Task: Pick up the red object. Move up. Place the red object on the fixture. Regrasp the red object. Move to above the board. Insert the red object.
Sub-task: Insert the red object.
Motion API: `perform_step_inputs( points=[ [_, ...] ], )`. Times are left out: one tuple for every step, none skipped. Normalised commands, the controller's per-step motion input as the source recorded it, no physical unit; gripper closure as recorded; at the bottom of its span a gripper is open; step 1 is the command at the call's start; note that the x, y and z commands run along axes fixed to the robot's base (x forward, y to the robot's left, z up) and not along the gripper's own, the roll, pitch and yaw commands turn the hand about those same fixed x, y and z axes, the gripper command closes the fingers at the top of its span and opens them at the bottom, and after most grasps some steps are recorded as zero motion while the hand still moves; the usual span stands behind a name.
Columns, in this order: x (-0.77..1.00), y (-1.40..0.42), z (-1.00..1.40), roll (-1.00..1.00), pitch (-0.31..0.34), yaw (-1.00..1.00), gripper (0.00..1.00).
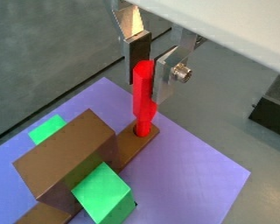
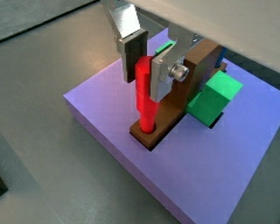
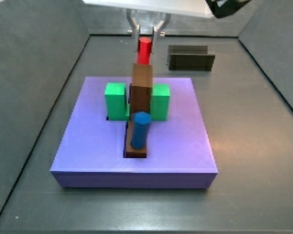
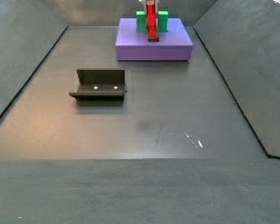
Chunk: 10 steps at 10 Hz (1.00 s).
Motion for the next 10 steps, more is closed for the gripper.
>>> perform_step_inputs(
  points=[
    [0.09, 0.0, -0.14, 0.0, 0.0, 0.0, 1.0],
    [0.0, 0.0, -0.21, 0.07, 0.0, 0.0, 1.0],
    [0.0, 0.0, -0.25, 0.15, 0.006, -0.03, 1.0],
    [0.0, 0.0, -0.25, 0.17, 0.026, -0.06, 1.0],
    [0.0, 0.0, -0.24, 0.18, 0.036, -0.07, 1.0],
    [0.0, 0.0, -0.26, 0.19, 0.04, -0.07, 1.0],
    [0.0, 0.0, -0.28, 0.16, 0.013, -0.06, 1.0],
    [0.0, 0.0, -0.27, 0.11, 0.0, -0.04, 1.0],
    [0.0, 0.0, -0.29, 0.09, 0.0, -0.03, 1.0],
    [0.0, 0.0, -0.3, 0.08, 0.0, -0.03, 1.0]
  ],
)
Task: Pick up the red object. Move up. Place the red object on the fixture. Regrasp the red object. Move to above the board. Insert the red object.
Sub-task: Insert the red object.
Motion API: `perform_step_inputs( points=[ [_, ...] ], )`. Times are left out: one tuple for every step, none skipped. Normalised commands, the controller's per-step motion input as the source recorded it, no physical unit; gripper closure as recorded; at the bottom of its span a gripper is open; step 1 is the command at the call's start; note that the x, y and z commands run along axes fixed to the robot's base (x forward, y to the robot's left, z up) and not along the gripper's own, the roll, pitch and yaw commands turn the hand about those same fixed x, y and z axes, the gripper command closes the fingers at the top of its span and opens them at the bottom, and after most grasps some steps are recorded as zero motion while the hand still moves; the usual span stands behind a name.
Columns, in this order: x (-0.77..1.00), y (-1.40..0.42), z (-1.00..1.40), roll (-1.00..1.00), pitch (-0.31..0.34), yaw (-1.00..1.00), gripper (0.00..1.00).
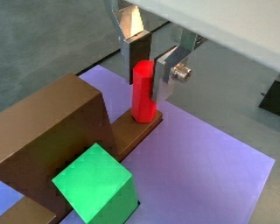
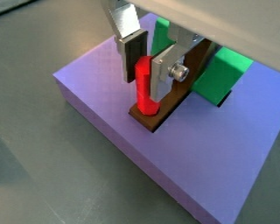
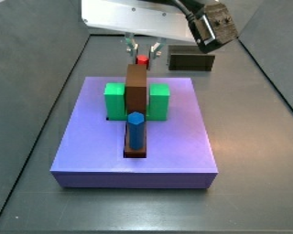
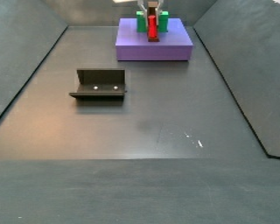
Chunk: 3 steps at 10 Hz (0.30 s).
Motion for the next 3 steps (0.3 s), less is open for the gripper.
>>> perform_step_inputs(
  points=[
    [0.0, 0.0, -0.28, 0.09, 0.0, -0.02, 1.0],
    [0.0, 0.0, -0.2, 0.05, 0.0, 0.0, 1.0],
    [0.0, 0.0, 0.0, 0.0, 0.0, 0.0, 1.0]
  ],
)
